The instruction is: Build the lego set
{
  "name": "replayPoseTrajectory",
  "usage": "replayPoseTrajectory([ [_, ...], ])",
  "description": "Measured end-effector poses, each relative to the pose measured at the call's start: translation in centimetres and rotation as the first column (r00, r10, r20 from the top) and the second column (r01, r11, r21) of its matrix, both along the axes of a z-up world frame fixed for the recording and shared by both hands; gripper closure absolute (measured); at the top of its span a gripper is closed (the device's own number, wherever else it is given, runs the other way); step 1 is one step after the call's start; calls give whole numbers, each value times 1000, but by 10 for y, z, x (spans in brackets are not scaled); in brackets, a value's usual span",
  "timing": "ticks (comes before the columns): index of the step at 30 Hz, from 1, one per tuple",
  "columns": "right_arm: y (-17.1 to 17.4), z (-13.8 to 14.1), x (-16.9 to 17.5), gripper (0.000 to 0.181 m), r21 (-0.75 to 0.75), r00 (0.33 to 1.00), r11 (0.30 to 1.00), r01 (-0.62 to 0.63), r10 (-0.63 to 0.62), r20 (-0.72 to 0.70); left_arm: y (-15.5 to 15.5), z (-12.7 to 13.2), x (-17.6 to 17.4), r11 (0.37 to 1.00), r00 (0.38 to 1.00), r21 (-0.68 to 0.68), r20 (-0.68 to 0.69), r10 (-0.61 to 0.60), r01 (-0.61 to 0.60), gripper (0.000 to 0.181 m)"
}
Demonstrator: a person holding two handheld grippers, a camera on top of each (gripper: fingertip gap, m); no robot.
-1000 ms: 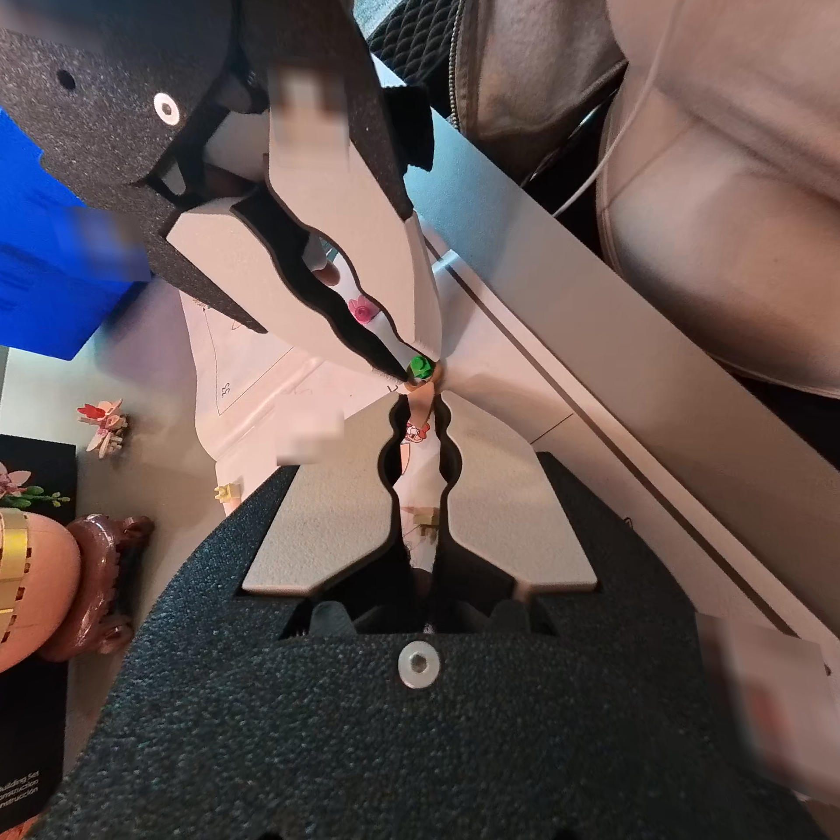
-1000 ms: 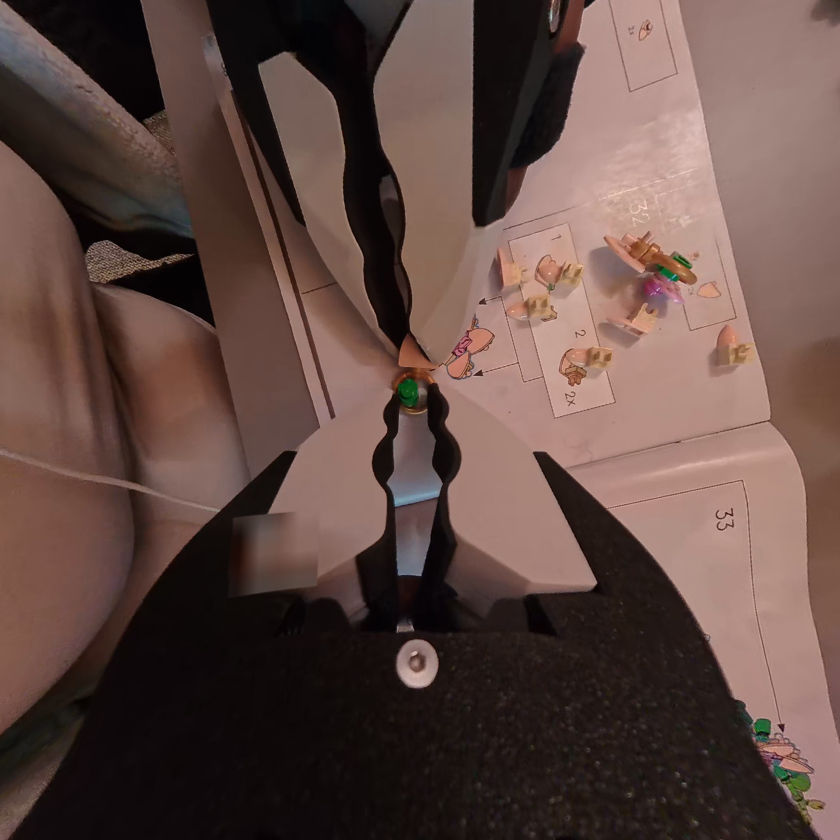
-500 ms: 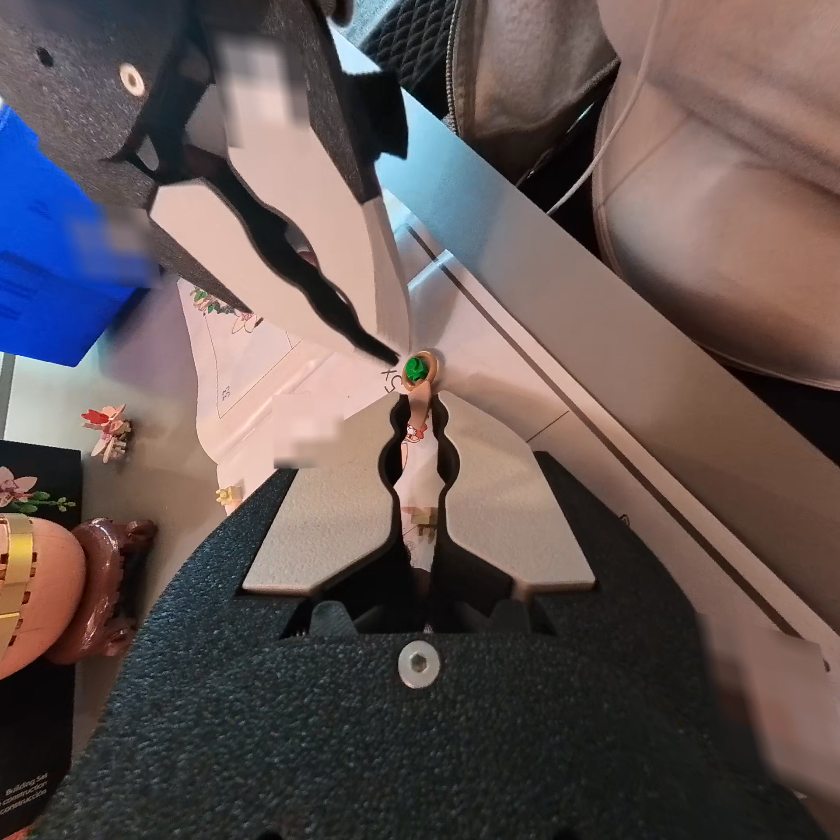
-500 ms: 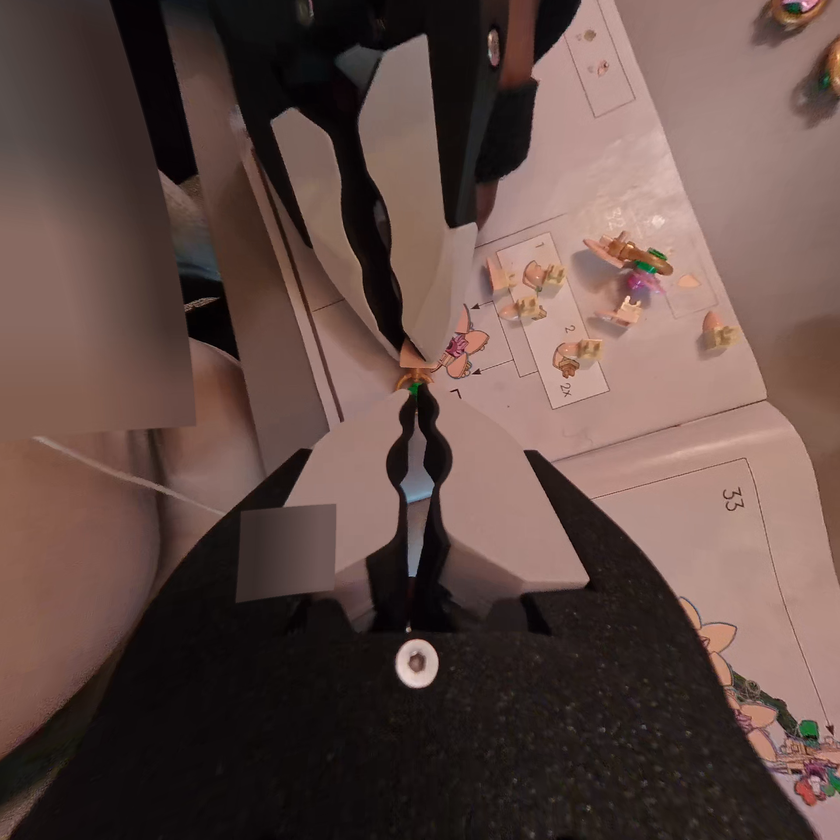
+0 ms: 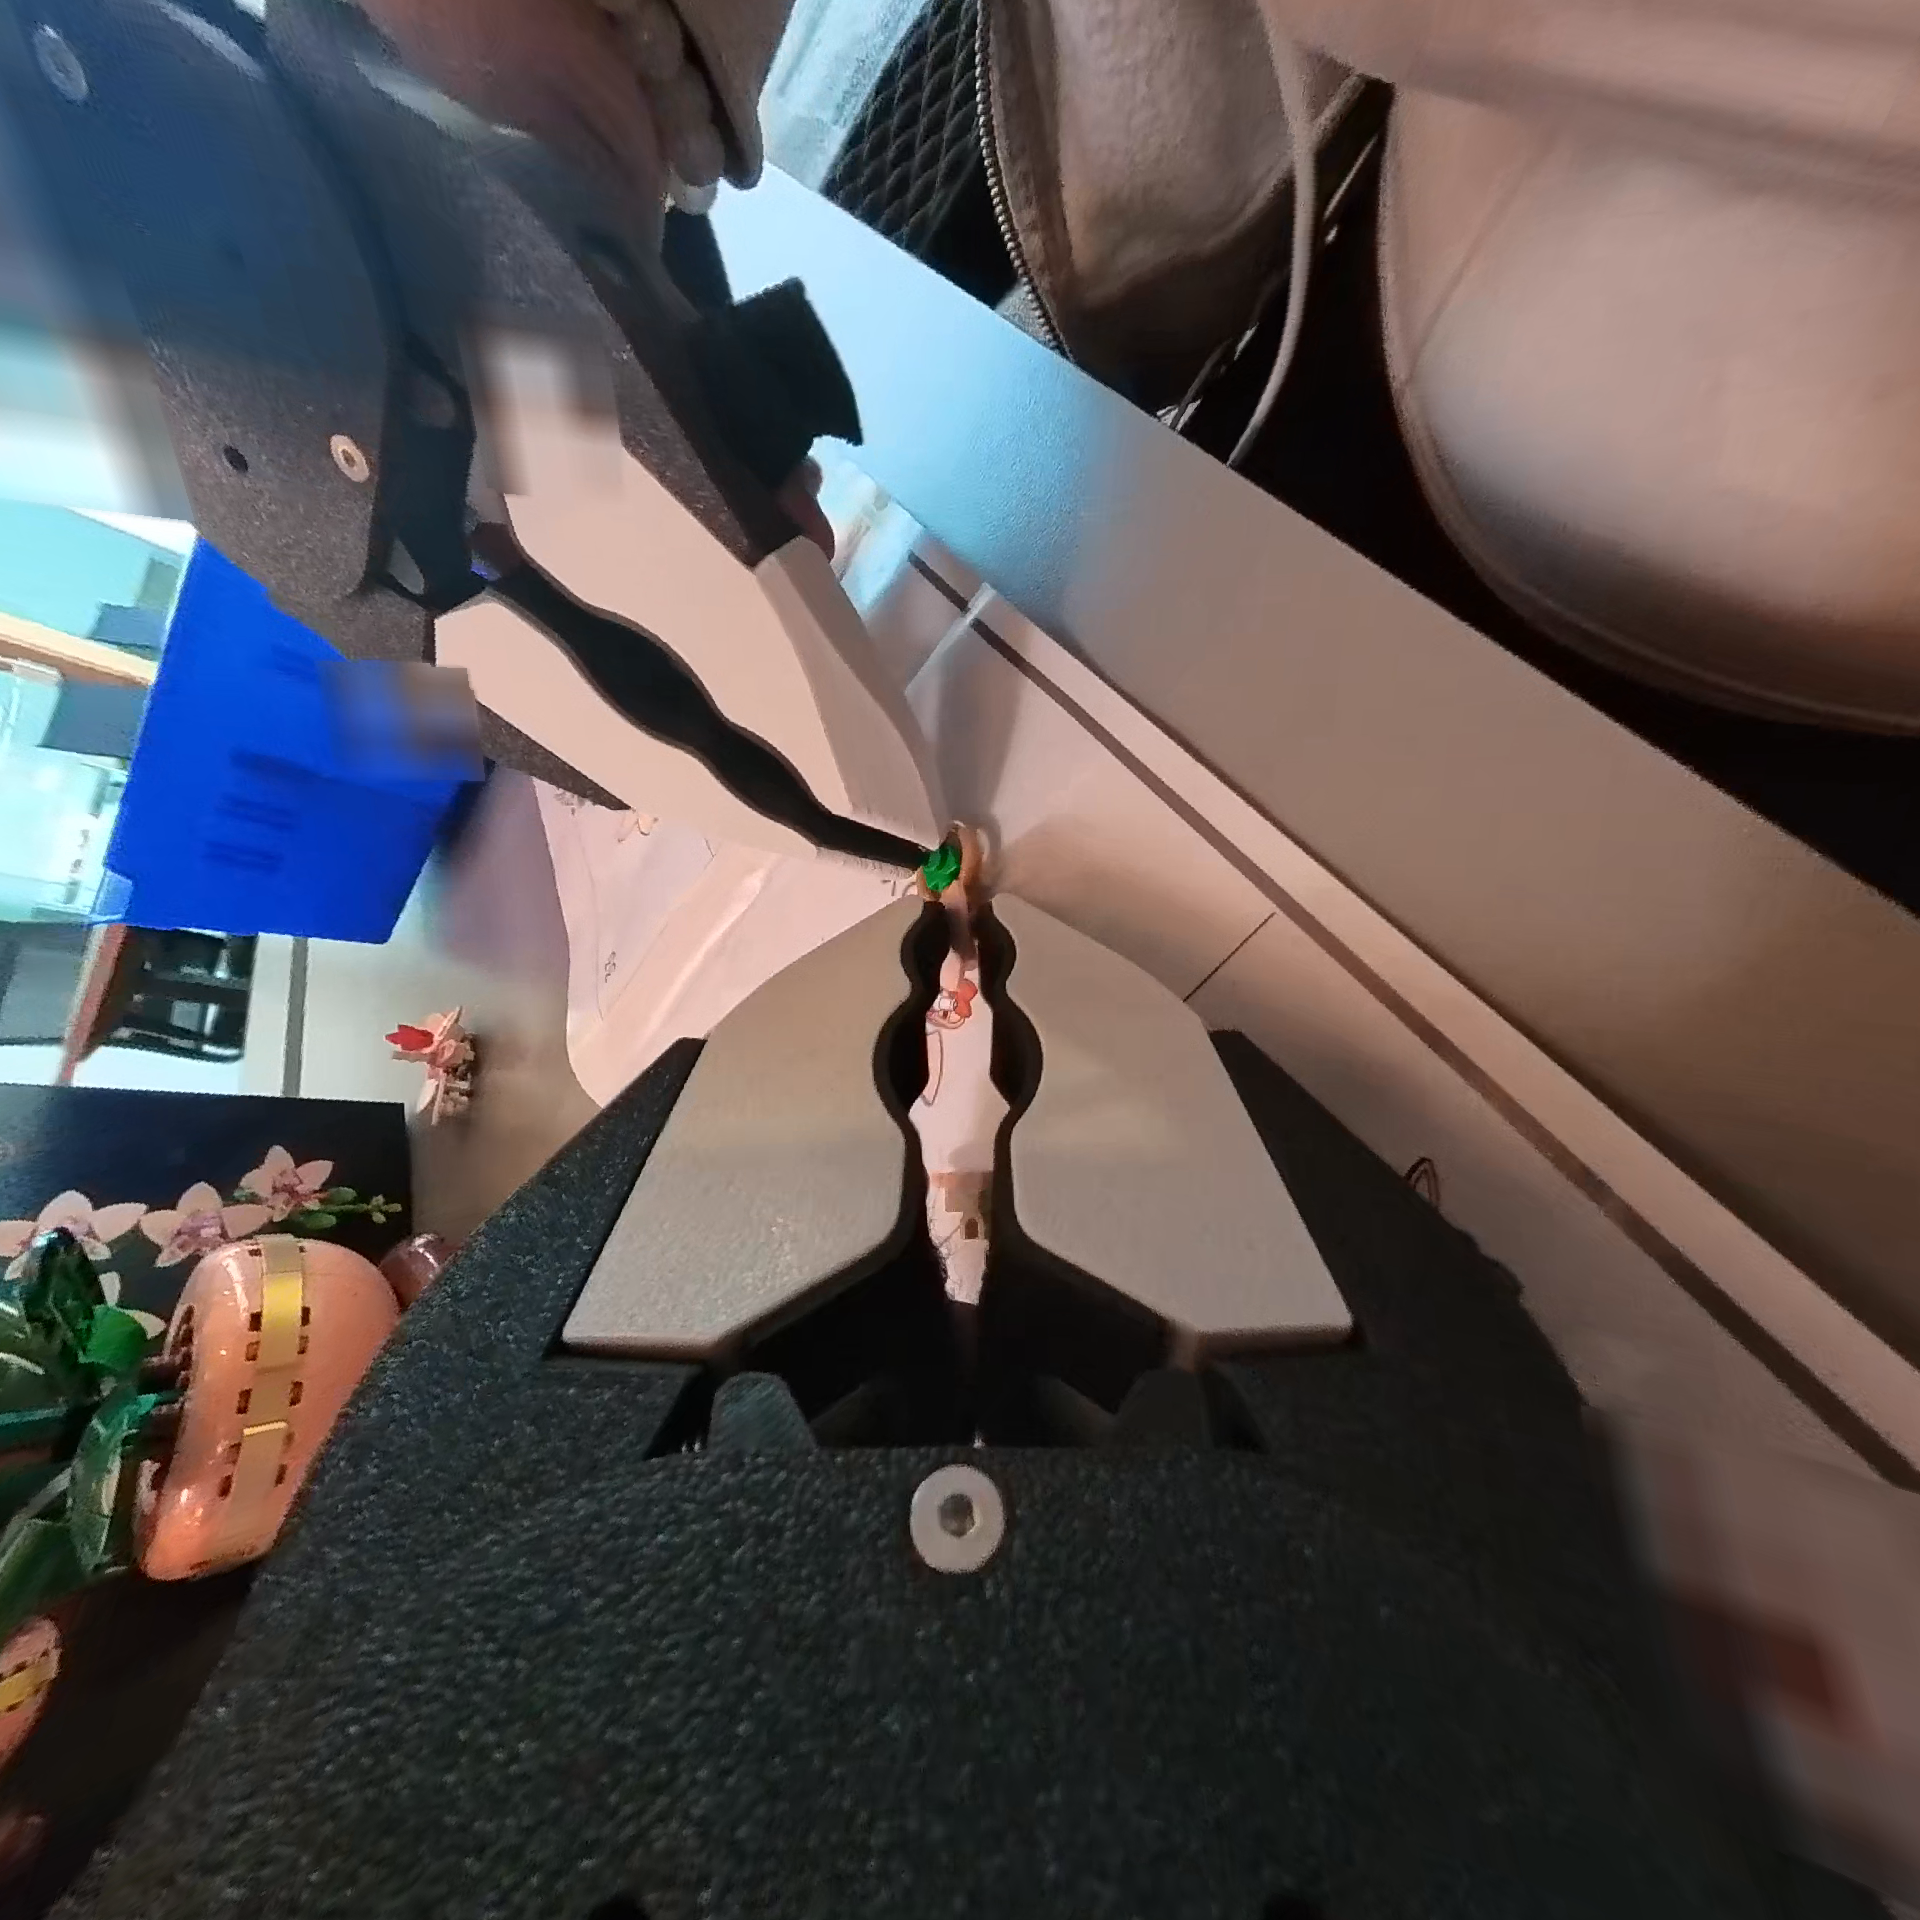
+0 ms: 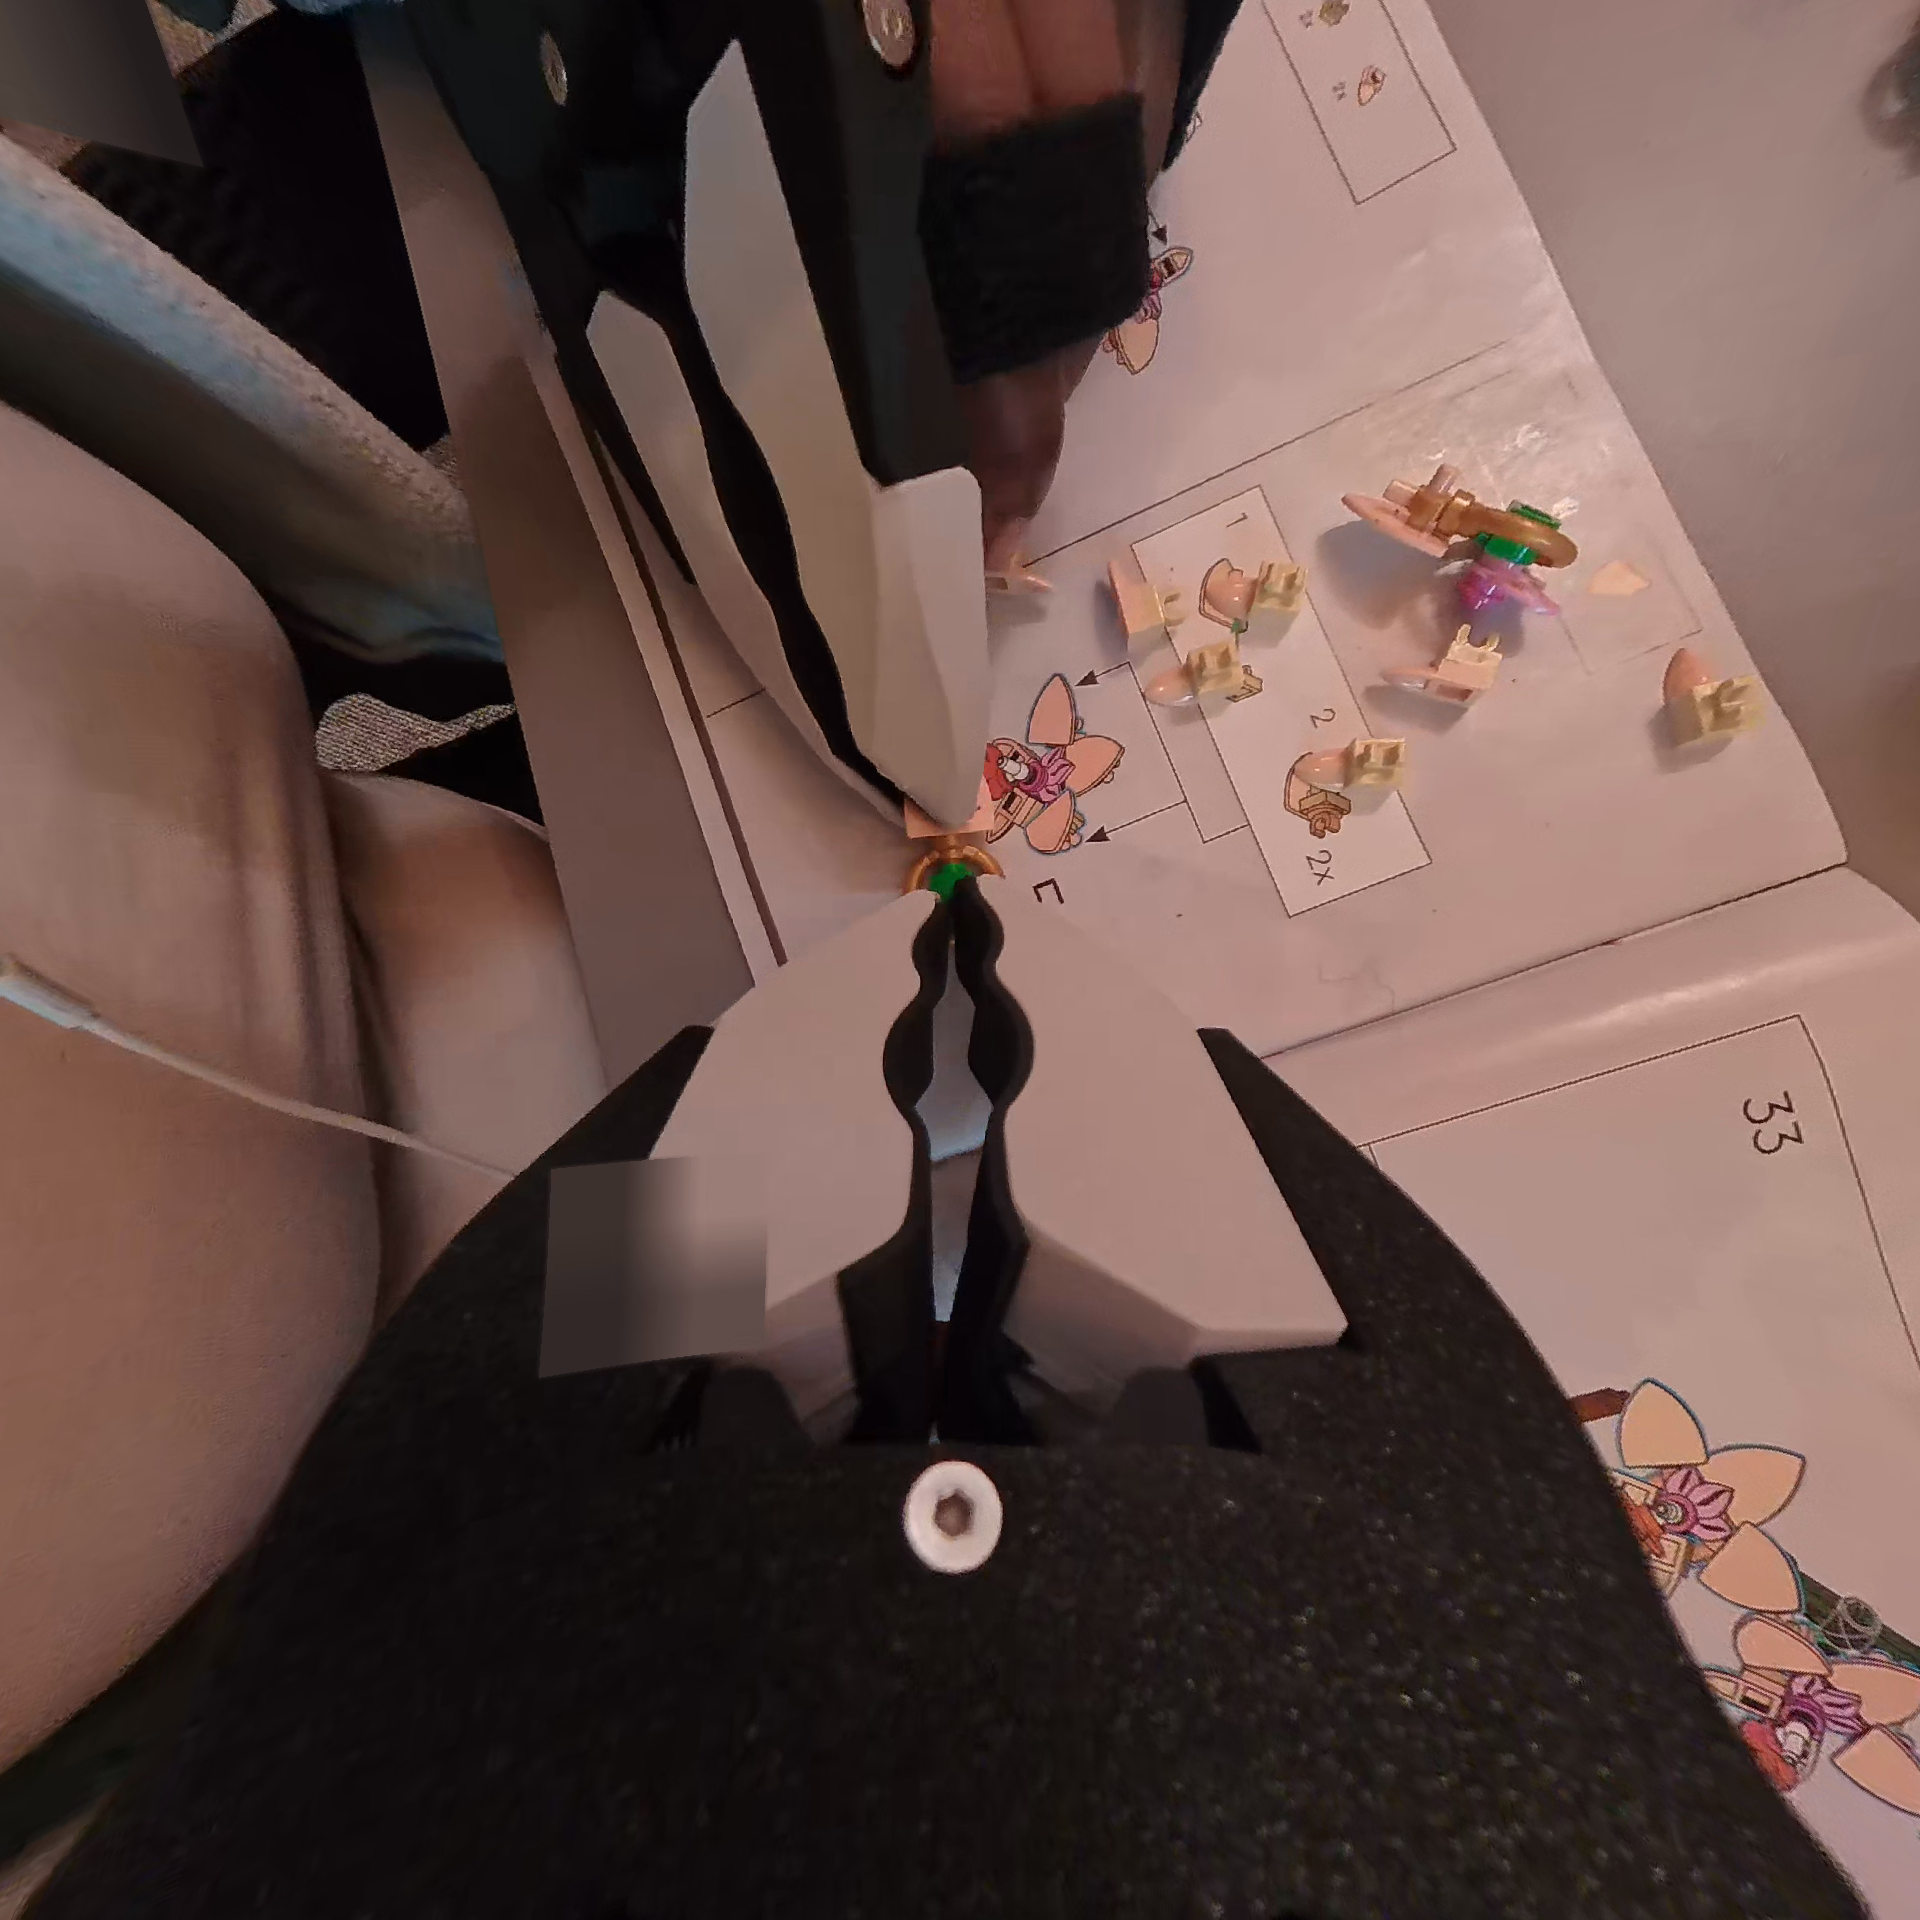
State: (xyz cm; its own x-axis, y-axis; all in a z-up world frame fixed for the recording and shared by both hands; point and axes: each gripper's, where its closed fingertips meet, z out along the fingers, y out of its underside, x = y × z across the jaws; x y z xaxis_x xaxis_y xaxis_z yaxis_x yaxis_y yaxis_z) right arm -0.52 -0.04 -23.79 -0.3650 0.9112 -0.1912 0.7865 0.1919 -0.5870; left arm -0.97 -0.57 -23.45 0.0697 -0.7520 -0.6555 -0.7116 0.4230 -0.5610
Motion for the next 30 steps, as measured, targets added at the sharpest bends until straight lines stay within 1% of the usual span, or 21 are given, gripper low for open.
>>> replayPoseTrajectory([
  [5, 0, 0, 0, 181, -14, 1000, 1000, -10, 10, -7, -1, 0, 1, 999, 1000, 17, -3, -29, 29, 176],
  [9, 0, 0, 0, 181, -49, 1000, 998, -30, 30, -3, -1, 0, 2, 998, 998, 5, 7, -58, 58, 176],
  [13, 0, 0, 1, 181, -53, 998, 997, -61, 61, -6, -1, 1, 4, 996, 996, -12, 23, -84, 84, 176],
  [21, 0, 0, 1, 181, -74, 992, 990, -121, 122, 16, -2, 0, 7, 979, 981, -64, 31, -190, 191, 176],
  [22, 1, -1, 1, 181, -68, 992, 990, -122, 124, 23, -2, 0, 6, 979, 981, -64, 32, -190, 192, 176],
  [24, 12, -6, 1, 181, -2, 995, 995, -100, 100, 26, -2, 0, 6, 982, 983, -54, 32, -179, 181, 173],
  [25, 12, -6, 1, 181, -18, 995, 995, -100, 101, 25, -2, 1, 6, 984, 985, -52, 35, -169, 170, 171],
  [28, 12, -6, 1, 181, 7, 991, 991, -132, 132, 13, 2, 3, 6, 987, 988, -55, 52, -145, 148, 166],
  [30, 9, -5, 2, 181, -16, 990, 990, -143, 143, 6, 2, 3, 6, 988, 989, -53, 53, -139, 142, 165],
])
